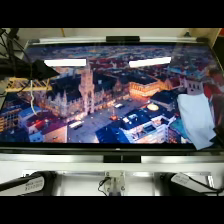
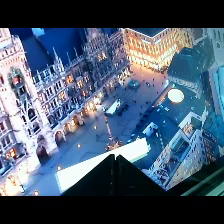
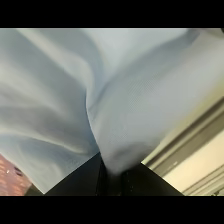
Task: Fold the shirts.
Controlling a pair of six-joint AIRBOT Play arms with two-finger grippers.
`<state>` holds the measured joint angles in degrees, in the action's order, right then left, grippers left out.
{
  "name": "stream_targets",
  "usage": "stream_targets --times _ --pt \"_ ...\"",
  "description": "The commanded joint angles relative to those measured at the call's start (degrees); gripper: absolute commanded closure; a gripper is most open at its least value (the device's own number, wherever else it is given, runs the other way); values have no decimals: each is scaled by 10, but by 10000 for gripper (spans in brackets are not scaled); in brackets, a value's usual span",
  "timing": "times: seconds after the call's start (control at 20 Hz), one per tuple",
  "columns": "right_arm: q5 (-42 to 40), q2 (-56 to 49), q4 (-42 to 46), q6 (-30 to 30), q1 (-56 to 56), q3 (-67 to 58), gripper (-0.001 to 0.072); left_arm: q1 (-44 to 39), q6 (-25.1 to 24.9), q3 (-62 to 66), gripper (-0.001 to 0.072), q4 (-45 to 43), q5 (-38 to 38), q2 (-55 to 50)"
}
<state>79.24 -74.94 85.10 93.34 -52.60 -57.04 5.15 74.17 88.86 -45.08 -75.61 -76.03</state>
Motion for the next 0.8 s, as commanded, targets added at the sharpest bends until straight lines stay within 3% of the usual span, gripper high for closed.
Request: stream_targets --times 0.0,0.3,0.35,0.4,0.45,0.75 --pt "-18 42 21 -21 -37 82 638 0 0 0 667 0 0 0" --pt "-40 59 69 -38 -87 113 636 0 0 0 667 0 0 0" --pt "-43 59 69 -38 -91 113 571 0 0 0 667 0 0 0" --pt "-42 59 67 -39 -92 113 313 0 0 0 667 0 0 0" --pt "-34 59 66 -45 -91 113 121 0 0 0 667 0 0 0" --pt "103 59 115 -47 -91 20 100 0 0 0 667 0 1 -1"
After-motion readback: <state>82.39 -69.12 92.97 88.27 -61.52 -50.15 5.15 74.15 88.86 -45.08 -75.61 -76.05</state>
